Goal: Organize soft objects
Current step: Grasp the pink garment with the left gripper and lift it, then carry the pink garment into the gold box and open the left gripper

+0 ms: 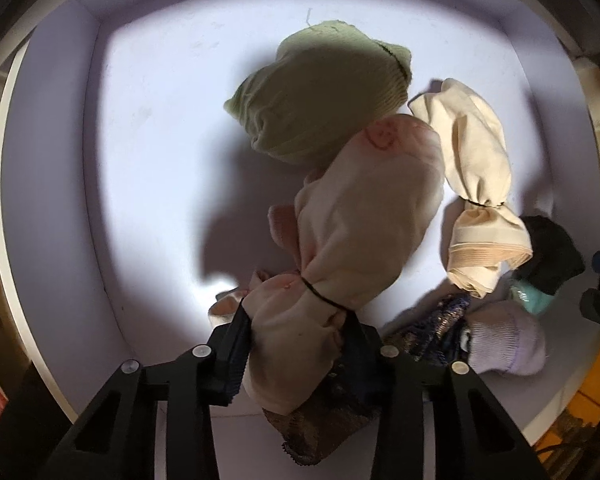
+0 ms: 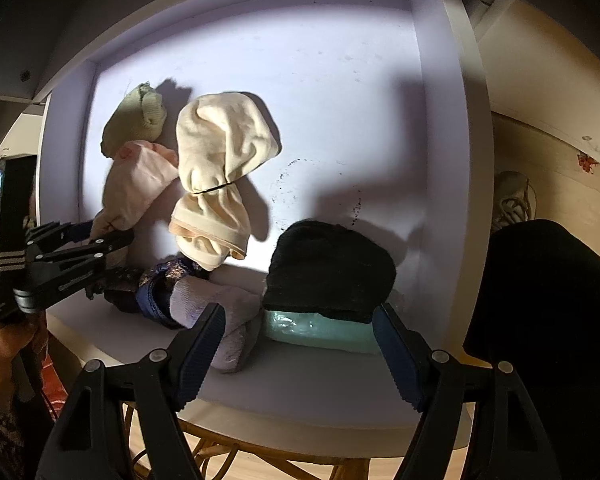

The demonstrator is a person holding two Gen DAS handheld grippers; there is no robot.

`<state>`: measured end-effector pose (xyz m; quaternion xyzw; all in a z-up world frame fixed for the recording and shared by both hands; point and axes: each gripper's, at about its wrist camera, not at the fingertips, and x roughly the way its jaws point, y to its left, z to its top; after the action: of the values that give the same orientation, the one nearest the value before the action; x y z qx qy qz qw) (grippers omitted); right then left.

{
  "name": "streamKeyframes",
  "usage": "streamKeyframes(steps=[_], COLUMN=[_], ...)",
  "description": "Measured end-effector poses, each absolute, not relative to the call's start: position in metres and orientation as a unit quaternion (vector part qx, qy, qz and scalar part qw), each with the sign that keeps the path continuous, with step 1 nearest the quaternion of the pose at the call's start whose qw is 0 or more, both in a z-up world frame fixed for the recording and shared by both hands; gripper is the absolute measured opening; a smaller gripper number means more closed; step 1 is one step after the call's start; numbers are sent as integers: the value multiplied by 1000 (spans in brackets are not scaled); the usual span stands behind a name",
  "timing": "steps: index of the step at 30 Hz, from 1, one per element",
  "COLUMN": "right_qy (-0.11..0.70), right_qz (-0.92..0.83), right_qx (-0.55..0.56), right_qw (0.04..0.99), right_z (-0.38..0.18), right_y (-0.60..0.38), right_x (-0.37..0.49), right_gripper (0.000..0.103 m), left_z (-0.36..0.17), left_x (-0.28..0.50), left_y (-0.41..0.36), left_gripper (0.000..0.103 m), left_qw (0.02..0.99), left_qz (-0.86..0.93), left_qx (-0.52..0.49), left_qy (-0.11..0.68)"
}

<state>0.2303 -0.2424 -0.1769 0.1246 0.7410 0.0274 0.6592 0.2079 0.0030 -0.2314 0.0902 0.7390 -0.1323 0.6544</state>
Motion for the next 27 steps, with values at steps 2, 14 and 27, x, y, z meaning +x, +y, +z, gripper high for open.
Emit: streamKeyframes(steps=[2,14,27], right_qy=[740,738,735], right_qz=[25,21,25], right_qx=[126,125,123], right_qw=[660,662,667], right_z=[-178,-179,-177], right_y=[-244,-247,-245], right_x=[230,229,230], right_gripper=[77,77,77], left_z=[-227,-172,-101], left_x=[204,175,171], left_y=[10,57,58], left_gripper=[38,37,36], left_qw=[657,688,731], left_qz=[-130,-127,-141], left_qx=[71,-6,-55], left_qy=[740,714,665])
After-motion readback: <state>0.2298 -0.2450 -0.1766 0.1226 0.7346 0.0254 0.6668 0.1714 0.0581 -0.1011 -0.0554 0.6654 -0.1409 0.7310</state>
